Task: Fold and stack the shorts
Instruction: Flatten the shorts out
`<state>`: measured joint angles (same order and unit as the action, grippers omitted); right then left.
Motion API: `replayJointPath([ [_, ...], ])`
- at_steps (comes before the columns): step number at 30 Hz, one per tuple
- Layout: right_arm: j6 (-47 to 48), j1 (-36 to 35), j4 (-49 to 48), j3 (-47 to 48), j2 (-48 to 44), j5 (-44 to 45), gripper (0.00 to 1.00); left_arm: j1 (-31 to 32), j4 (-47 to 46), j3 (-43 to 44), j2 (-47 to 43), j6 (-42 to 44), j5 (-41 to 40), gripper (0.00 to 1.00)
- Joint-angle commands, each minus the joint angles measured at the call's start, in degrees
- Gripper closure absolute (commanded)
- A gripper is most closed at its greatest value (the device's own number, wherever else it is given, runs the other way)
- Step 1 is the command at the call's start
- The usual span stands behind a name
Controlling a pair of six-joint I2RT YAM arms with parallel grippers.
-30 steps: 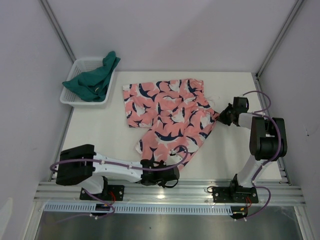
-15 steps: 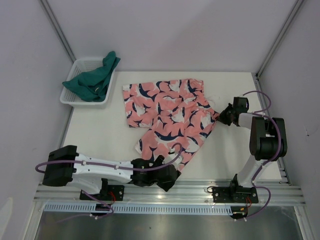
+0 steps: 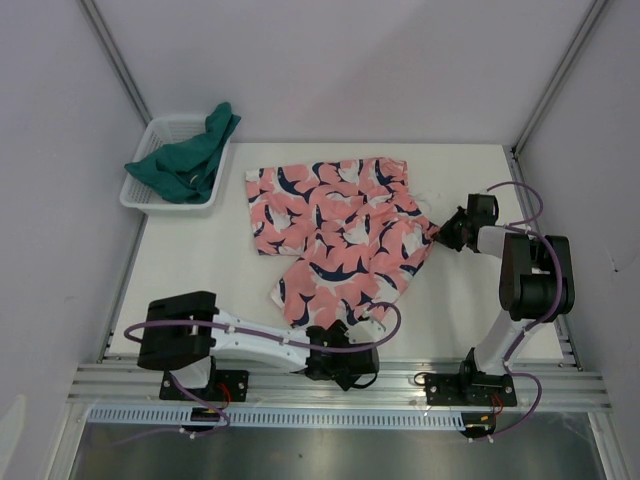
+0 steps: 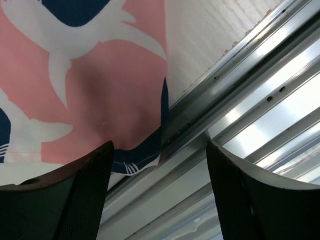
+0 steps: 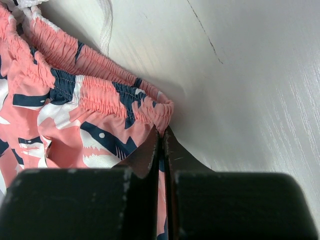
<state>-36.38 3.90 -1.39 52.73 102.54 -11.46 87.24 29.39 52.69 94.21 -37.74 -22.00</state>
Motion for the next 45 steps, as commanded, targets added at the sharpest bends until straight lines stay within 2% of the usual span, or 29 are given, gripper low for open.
replayJointPath([
  [1,0.52,0.41,-1.51,0.00,-0.24,0.13,1.00,-0.93,2.08,2.51,2.63,-1.02,-3.40,0.23],
  [5,0.52,0.49,-1.60,-0.17,-0.24,-0.05,1.00,-1.99,0.94,1.46,2.73,-0.85,-2.96,0.32],
  [6,0.52,0.49,-1.60,-0.17,-0.24,-0.05,1.00,-2.08,0.85,1.19,2.73,-0.85,-2.96,0.40],
  [7,0.52,0.49,-1.60,-0.17,-0.15,-0.14,1.00,-2.16,0.85,1.36,2.82,-1.11,-3.05,0.42],
  [14,0.52,0.58,-2.04,-0.35,-0.15,-0.58,1.00,-4.45,-2.04,-2.75,0.54,-2.08,-2.17,0.38],
  [19,0.61,0.67,-1.95,-0.35,-0.15,-0.84,1.00,-8.13,-8.01,-7.50,-3.06,-0.59,2.47,0.33],
  [26,0.61,0.67,-2.04,-0.35,0.03,-0.84,1.00,-12.36,-15.58,-12.34,-6.23,0.56,9.87,0.32],
  [35,0.61,0.84,-1.95,-0.26,0.20,-1.19,1.00,-12.36,-10.67,-8.92,-2.37,0.65,6.18,0.36],
  [40,0.52,0.84,-2.13,-0.35,0.20,-1.19,1.00,-12.36,-6.28,-5.59,0.35,-0.23,1.44,0.37],
  [43,0.61,0.84,-2.22,-0.43,0.12,-1.37,1.00,-12.45,-5.22,-3.66,2.28,-0.41,0.03,0.40],
  [45,0.52,0.84,-2.13,-0.52,0.11,-1.37,1.00,-12.45,-4.08,-2.51,3.69,-0.58,-1.20,0.49],
])
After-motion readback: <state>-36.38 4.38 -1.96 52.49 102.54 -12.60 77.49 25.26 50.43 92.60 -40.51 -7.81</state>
